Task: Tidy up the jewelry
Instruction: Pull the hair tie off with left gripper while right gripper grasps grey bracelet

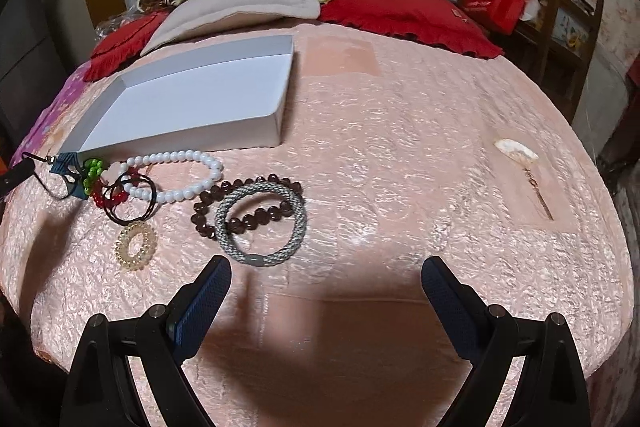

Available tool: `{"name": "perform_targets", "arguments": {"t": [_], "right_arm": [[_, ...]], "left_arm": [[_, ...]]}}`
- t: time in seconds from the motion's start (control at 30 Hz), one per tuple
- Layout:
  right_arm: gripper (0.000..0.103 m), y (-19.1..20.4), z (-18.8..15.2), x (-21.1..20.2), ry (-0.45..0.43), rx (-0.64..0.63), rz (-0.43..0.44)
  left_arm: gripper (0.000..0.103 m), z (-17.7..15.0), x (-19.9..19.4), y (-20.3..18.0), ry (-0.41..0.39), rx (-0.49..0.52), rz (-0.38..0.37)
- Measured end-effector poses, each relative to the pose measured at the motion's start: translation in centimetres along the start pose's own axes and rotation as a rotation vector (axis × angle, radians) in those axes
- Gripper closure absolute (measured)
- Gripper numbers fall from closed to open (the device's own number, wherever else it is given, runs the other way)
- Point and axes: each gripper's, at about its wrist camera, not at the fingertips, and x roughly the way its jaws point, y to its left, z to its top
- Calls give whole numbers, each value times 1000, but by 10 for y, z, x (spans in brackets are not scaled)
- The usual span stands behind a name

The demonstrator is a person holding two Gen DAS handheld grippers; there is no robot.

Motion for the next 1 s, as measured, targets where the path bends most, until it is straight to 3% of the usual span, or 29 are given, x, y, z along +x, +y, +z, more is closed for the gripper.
{"name": "perform_targets", "arguments": {"t": [0.13, 0.27, 0.3, 0.5, 0.57, 0.67, 0.83, 0.9, 1.0], "right_arm": [[8, -1, 1, 0, -8, -10, 7], [9, -5, 6, 5, -16, -19, 4], [18, -6, 8, 8, -13, -26, 8], [51, 3, 24, 25, -13, -136, 47], [53, 7, 29, 31, -11, -168, 52], [65, 7, 32, 46, 27, -185, 97], [72, 2, 34, 50, 22, -193, 134], [85, 4, 33, 49, 21, -206, 148], [90, 11, 28, 47, 18, -236, 153]], "left_arm": [[101, -7, -9, 1, -5, -14, -14], [101, -8, -4, 5, 13, -20, 18], [101, -9, -4, 7, 18, -26, 23], [101, -10, 2, 6, 27, -29, 31], [101, -10, 2, 5, 33, -26, 30], [101, -11, 3, 4, 37, -19, 36], [101, -11, 4, 5, 43, -23, 39], [101, -11, 5, 4, 46, -22, 44], [101, -11, 6, 4, 50, -16, 51]]}}
